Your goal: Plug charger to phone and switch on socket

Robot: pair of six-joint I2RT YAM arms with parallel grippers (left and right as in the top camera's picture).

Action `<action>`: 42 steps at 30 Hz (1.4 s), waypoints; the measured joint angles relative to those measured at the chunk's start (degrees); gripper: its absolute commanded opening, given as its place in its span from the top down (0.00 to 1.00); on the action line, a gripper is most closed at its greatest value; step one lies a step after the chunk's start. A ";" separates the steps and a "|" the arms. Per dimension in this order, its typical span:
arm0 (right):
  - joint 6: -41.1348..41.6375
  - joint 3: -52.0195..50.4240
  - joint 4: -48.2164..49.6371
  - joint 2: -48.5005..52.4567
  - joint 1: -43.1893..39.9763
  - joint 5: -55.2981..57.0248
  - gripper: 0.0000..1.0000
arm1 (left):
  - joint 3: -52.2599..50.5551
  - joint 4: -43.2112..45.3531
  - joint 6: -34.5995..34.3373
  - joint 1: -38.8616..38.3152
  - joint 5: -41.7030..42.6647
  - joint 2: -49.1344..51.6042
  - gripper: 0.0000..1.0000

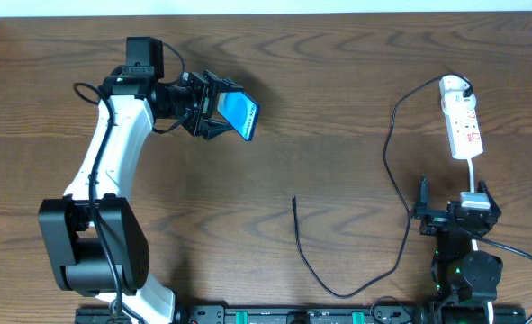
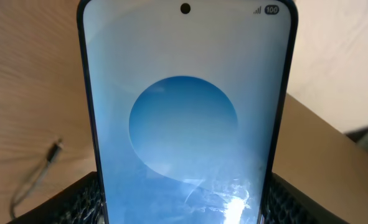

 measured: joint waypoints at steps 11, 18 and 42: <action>0.00 0.00 0.02 0.00 0.00 0.00 0.01 | 0.00 1.51 1.07 0.00 -6.73 0.00 0.93; 0.00 0.00 0.02 0.00 0.00 0.00 0.01 | 0.00 3.21 1.07 0.00 -7.58 0.00 0.93; -0.98 0.17 10.23 0.28 0.00 -2.69 0.01 | 0.00 3.56 1.07 0.00 -8.00 0.00 0.93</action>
